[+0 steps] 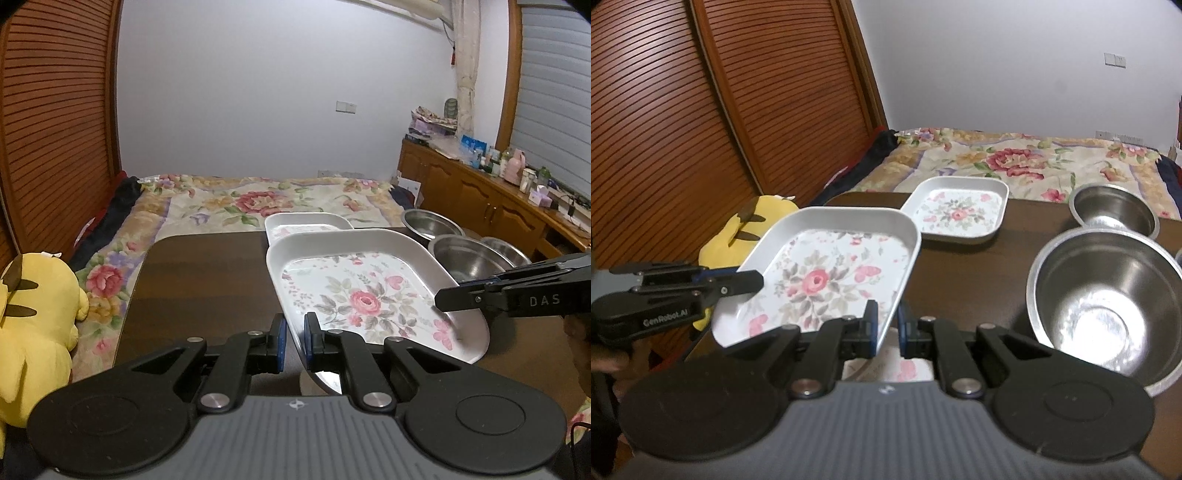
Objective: Organize plates and bowls
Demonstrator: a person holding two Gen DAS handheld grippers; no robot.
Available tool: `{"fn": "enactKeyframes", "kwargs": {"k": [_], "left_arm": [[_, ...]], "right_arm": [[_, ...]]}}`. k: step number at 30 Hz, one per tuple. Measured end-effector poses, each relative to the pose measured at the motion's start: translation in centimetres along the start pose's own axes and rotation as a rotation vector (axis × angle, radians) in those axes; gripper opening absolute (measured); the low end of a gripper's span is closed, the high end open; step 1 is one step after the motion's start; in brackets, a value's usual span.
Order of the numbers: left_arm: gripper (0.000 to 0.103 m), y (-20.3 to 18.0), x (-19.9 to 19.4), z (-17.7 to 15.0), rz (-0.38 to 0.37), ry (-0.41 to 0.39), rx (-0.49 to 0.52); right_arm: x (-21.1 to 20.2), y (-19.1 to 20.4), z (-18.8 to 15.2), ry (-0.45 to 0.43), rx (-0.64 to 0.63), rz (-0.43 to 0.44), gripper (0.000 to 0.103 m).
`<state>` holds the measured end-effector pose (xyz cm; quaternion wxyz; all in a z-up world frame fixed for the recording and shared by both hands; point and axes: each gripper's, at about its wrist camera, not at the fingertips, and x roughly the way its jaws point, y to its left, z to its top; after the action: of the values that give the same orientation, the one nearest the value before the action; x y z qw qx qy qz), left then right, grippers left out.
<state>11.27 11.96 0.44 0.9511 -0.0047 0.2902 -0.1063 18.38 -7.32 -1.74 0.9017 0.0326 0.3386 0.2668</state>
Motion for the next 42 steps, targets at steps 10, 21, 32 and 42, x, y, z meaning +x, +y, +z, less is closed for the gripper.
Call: {"fn": "enactKeyframes", "kwargs": {"k": [10,21,32,42], "left_arm": [[0.012,-1.3,-0.2,-2.9,-0.025,0.044,-0.011],[0.012,-1.9,0.2,-4.5,-0.04,0.078,-0.003],[0.012,-2.2,0.9,-5.6,-0.029,0.095,0.004],[0.012,-2.5,1.6,-6.0,-0.002,0.101,0.023]], "right_arm": [[-0.8,-0.2,-3.2,0.015,-0.018,-0.021,0.012],[-0.8,-0.8,-5.9,0.03,0.013,-0.02,0.012],[-0.6,-0.5,-7.1,0.01,0.023,-0.036,0.013],[-0.5,-0.3,-8.4,-0.059,0.047,-0.063,0.013]]}}
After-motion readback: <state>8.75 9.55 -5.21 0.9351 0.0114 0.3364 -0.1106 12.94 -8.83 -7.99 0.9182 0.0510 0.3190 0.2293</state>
